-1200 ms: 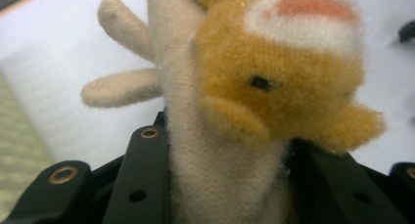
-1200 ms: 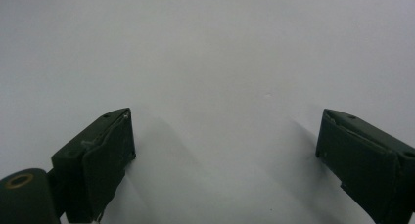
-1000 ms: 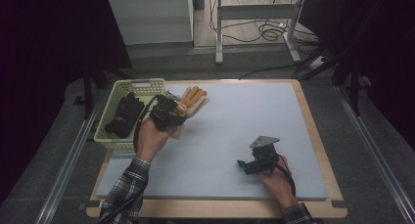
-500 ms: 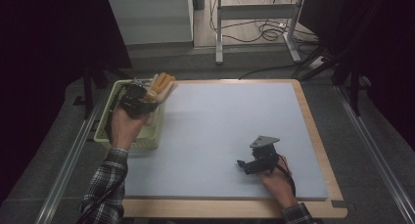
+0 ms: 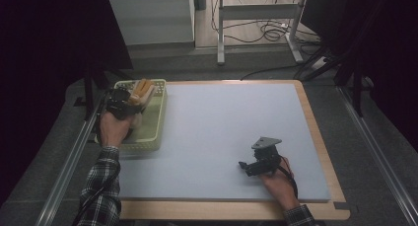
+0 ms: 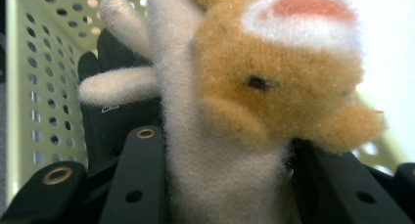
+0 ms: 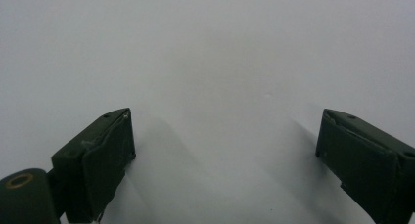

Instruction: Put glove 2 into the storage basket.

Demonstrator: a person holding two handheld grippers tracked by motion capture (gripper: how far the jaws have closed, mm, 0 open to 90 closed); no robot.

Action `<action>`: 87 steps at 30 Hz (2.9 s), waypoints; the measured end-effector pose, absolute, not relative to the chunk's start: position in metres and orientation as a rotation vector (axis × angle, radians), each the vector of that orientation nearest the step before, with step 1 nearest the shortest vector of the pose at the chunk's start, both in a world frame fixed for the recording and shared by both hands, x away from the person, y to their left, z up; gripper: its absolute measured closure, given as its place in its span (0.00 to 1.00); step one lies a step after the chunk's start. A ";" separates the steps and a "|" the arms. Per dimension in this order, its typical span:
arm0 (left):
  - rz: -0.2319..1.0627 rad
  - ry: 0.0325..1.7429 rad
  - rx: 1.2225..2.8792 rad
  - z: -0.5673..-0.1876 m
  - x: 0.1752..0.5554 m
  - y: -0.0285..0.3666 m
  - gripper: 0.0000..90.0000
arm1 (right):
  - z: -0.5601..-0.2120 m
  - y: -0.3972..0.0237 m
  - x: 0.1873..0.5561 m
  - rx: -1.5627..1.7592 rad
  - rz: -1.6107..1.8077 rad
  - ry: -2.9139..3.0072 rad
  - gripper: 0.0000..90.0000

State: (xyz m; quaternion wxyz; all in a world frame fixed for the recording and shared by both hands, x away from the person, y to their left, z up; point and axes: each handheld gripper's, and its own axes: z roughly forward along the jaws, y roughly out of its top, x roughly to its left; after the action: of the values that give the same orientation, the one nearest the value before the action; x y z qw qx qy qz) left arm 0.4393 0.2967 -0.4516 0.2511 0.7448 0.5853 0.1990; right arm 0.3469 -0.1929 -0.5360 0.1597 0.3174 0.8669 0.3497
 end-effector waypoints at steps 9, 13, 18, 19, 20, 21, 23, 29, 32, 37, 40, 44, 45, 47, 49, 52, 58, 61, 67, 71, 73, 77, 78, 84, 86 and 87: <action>0.518 1.662 2.115 -0.473 0.460 0.292 0.66 | -0.536 -0.193 0.347 0.908 1.000 2.477 0.08; 0.477 1.668 2.161 -0.483 0.468 0.283 0.66 | -0.536 -0.193 0.347 0.908 1.001 2.477 0.08; 0.437 1.653 2.194 -0.489 0.473 0.271 0.65 | -0.536 -0.193 0.347 0.908 1.001 2.477 0.08; 0.419 1.651 2.202 -0.492 0.476 0.268 0.64 | -0.536 -0.193 0.347 0.907 1.000 2.477 0.08; 0.405 1.651 2.205 -0.494 0.477 0.266 0.63 | -0.536 -0.193 0.347 0.907 1.000 2.477 0.08; 0.391 1.651 2.208 -0.496 0.478 0.265 0.62 | -0.536 -0.193 0.347 0.907 1.000 2.477 0.08; 0.383 1.653 2.209 -0.498 0.479 0.265 0.56 | -0.536 -0.193 0.347 0.907 1.001 2.477 0.08; 0.346 1.677 2.196 -0.505 0.480 0.267 0.25 | -0.536 -0.193 0.347 0.907 1.001 2.477 0.08; 0.362 1.657 2.145 -0.497 0.477 0.270 0.15 | -0.536 -0.193 0.347 0.908 1.001 2.477 0.08; 0.390 1.623 2.100 -0.487 0.470 0.276 0.10 | -0.536 -0.193 0.347 0.908 1.000 2.477 0.08; 0.406 1.590 2.084 -0.482 0.465 0.279 0.08 | -0.536 -0.193 0.347 0.907 1.000 2.477 0.08; 0.392 1.567 2.075 -0.483 0.462 0.282 0.08 | -0.536 -0.193 0.347 0.908 1.000 2.477 0.08; 0.390 1.559 2.073 -0.484 0.461 0.283 0.07 | -0.536 -0.193 0.347 0.907 1.001 2.477 0.08; 0.388 1.550 2.070 -0.484 0.459 0.284 0.07 | -0.536 -0.193 0.347 0.907 1.001 2.477 0.08; 0.389 1.542 2.064 -0.484 0.458 0.284 0.07 | -0.536 -0.193 0.347 0.907 1.001 2.477 0.08; 0.398 1.529 2.063 -0.482 0.456 0.285 0.06 | -0.536 -0.193 0.347 0.907 1.001 2.477 0.08; 0.401 1.500 2.048 -0.476 0.450 0.287 0.06 | -0.536 -0.193 0.347 0.907 1.001 2.477 0.08; 0.409 1.493 2.048 -0.475 0.448 0.287 0.05 | -0.536 -0.193 0.347 0.907 1.001 2.477 0.08; 0.426 1.463 2.064 -0.471 0.441 0.288 0.04 | -0.536 -0.193 0.347 0.907 1.000 2.476 0.08; 0.433 1.439 2.058 -0.469 0.435 0.290 0.03 | -0.536 -0.193 0.347 0.906 1.000 2.476 0.08; 0.439 1.425 2.054 -0.468 0.431 0.290 0.03 | -0.536 -0.193 0.347 0.907 0.999 2.477 0.08; 0.450 1.371 2.049 -0.464 0.419 0.289 0.03 | -0.536 -0.193 0.347 0.903 0.993 2.478 0.08; 0.452 1.357 2.046 -0.463 0.416 0.287 0.02 | -0.536 -0.193 0.347 0.905 0.995 2.478 0.08; 0.469 1.229 2.036 -0.454 0.392 0.271 0.02 | -0.535 -0.193 0.347 0.903 0.993 2.477 0.08; 0.467 1.187 2.039 -0.452 0.383 0.263 0.01 | -0.535 -0.193 0.347 0.905 0.993 2.477 0.08; 0.463 1.164 2.043 -0.452 0.379 0.259 0.01 | -0.535 -0.193 0.347 0.903 0.993 2.477 0.08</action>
State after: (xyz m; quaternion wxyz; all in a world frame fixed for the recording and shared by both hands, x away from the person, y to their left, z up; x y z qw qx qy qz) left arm 0.3793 0.2594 -0.4517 0.3639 0.7941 0.4524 0.1801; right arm 0.3467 -0.1926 -0.5354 0.1615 0.3165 0.8677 0.3477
